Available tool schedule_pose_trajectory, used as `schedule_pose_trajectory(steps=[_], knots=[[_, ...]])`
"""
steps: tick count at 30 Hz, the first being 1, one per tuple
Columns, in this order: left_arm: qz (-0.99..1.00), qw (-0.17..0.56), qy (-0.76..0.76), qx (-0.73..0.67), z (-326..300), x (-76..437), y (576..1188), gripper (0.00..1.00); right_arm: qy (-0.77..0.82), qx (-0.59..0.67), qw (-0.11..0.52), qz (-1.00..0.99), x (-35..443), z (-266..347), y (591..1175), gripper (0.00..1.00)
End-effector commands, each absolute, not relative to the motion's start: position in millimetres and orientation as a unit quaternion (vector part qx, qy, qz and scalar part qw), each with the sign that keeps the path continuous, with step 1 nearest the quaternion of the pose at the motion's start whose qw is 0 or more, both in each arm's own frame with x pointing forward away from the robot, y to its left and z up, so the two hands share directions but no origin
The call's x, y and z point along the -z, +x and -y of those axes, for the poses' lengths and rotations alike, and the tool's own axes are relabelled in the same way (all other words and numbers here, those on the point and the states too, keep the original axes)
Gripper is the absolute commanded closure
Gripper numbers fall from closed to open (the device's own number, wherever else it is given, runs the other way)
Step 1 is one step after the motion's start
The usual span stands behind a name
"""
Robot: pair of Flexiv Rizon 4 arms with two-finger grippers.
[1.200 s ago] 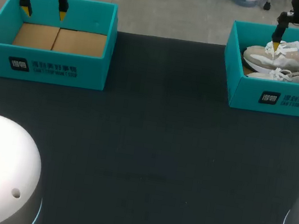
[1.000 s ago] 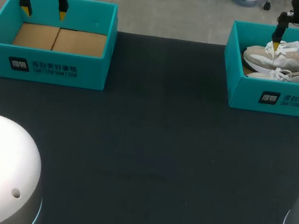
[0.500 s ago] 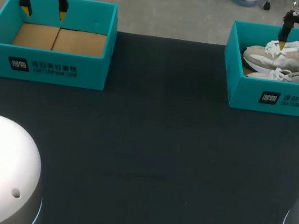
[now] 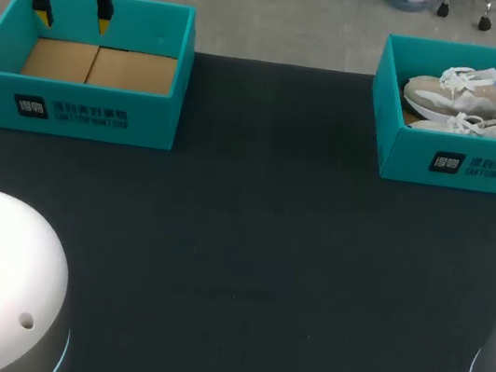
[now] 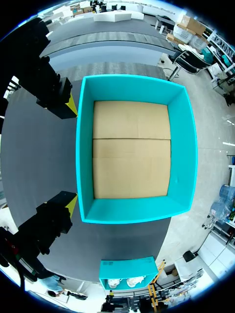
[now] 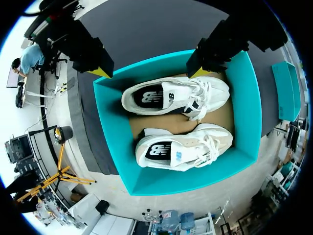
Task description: Take the shoe out of the shoebox, open the shoe tongue, remove and reinsert the insole, then place the shoe into the shoebox
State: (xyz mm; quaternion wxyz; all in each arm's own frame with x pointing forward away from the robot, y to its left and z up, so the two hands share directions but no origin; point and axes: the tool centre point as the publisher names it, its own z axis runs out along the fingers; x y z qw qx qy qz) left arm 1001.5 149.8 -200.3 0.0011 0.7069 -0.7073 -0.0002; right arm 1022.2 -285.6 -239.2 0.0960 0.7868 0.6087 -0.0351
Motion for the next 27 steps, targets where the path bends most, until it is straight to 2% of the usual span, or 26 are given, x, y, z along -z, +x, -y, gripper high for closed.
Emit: schedule_pose_trajectory(steps=[1, 27], knots=[[0.707, 0.001, 0.707, 0.0, -150, 200, 1001, 0.0, 0.793, 0.039, 0.09, -0.601, 253, 296, 1029, 0.64], [0.707, 0.001, 0.707, 0.0, -150, 200, 1001, 0.0, 0.813, 0.064, 0.074, -0.575, 314, 349, 1040, 0.55]])
